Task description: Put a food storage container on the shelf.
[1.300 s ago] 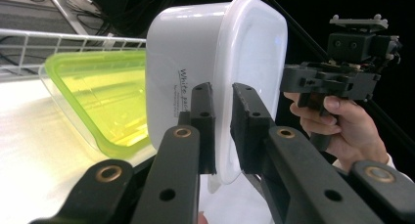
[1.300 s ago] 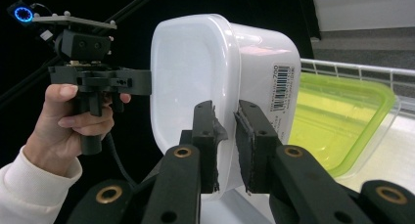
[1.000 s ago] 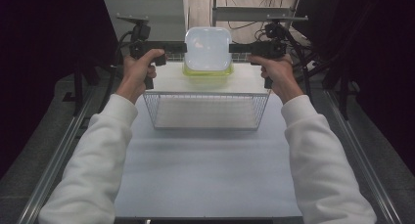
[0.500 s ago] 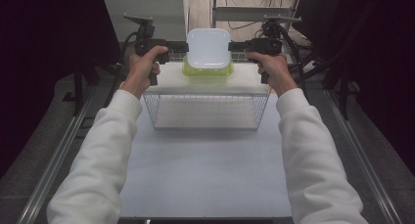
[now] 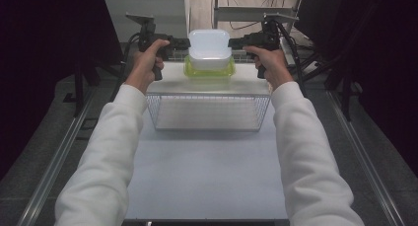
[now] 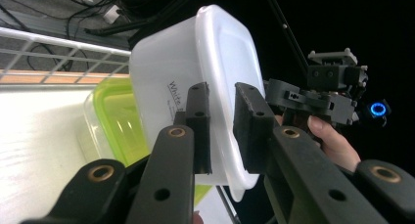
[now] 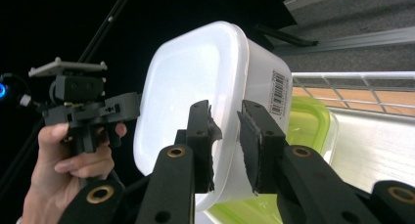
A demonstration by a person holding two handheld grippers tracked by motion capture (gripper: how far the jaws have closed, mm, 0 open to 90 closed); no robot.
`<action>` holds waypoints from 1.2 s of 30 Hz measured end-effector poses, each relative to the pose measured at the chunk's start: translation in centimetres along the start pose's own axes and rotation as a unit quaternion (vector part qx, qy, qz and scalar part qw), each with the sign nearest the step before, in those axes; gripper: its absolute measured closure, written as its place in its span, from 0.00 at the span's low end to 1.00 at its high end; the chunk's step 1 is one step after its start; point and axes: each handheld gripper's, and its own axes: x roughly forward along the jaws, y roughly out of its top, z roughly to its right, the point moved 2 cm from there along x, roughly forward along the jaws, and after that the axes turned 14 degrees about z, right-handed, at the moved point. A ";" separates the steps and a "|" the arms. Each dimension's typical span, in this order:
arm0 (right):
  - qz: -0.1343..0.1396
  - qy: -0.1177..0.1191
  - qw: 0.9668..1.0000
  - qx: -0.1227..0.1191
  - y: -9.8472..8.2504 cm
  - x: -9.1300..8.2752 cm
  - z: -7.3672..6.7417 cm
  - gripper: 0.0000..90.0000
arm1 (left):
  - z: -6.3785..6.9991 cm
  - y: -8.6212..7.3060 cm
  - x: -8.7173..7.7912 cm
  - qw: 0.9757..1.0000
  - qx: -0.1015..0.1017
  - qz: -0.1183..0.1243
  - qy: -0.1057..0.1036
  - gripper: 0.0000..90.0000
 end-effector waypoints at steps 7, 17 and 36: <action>0.005 -0.012 1.000 0.023 0.1 0.6 0.4 0.79 | -0.4 0.1 0.1 1.000 0.001 -0.001 0.005 0.86; 0.000 -0.014 1.000 0.025 -0.2 0.2 0.1 0.79 | -0.3 -0.1 0.0 1.000 0.010 0.001 0.005 0.85; 0.051 0.003 0.991 -0.127 -1.0 -4.0 -2.1 0.43 | 3.3 -2.3 -3.4 0.991 0.133 0.016 -0.010 0.47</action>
